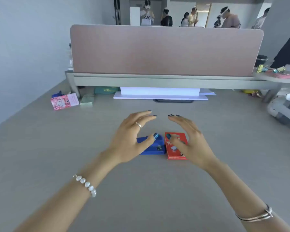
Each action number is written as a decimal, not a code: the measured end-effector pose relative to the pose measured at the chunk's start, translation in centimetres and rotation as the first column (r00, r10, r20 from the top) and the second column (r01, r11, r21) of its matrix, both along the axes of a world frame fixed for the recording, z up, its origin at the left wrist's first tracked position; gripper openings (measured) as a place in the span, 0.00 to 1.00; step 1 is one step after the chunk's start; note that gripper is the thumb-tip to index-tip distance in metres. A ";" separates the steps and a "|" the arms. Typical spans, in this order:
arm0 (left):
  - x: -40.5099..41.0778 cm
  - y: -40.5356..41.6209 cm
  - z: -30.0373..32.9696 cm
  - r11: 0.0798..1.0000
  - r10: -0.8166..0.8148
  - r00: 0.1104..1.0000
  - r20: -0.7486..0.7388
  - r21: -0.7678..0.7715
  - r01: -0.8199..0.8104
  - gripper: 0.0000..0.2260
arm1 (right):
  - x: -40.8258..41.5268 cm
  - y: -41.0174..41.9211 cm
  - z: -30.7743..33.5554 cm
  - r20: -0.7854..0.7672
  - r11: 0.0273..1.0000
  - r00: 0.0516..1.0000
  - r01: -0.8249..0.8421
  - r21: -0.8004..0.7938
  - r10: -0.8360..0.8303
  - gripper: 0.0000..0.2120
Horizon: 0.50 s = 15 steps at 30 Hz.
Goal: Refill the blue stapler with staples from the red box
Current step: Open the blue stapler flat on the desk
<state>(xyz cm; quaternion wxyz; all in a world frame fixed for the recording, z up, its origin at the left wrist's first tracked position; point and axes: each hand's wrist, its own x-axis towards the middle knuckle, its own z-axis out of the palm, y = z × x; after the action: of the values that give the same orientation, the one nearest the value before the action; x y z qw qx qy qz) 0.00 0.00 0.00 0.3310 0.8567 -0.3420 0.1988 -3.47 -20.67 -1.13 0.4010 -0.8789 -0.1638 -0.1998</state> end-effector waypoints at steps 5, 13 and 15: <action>-1.1 -0.8 -2.9 0.992 0.069 0.994 -0.084 0.107 -0.059 0.19 | -1.0 -0.6 -2.4 -0.181 0.999 0.983 0.044 -0.009 -0.045 0.30; 1.5 -2.5 -3.1 0.983 0.111 0.985 -0.134 0.163 -0.089 0.17 | 1.9 0.4 -4.3 -0.259 0.985 0.962 0.045 -0.164 -0.087 0.40; 1.7 -2.8 -3.1 0.987 0.087 0.975 -0.203 0.148 -0.057 0.13 | 2.1 0.7 -4.2 -0.249 0.982 0.965 0.040 -0.186 -0.086 0.39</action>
<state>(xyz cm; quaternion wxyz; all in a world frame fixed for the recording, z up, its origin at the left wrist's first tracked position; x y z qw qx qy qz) 1.73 -2.78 -3.08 0.2964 0.9059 -0.2873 0.0947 -1.36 -19.95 -5.30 0.3314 -0.9346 -0.0998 -0.0817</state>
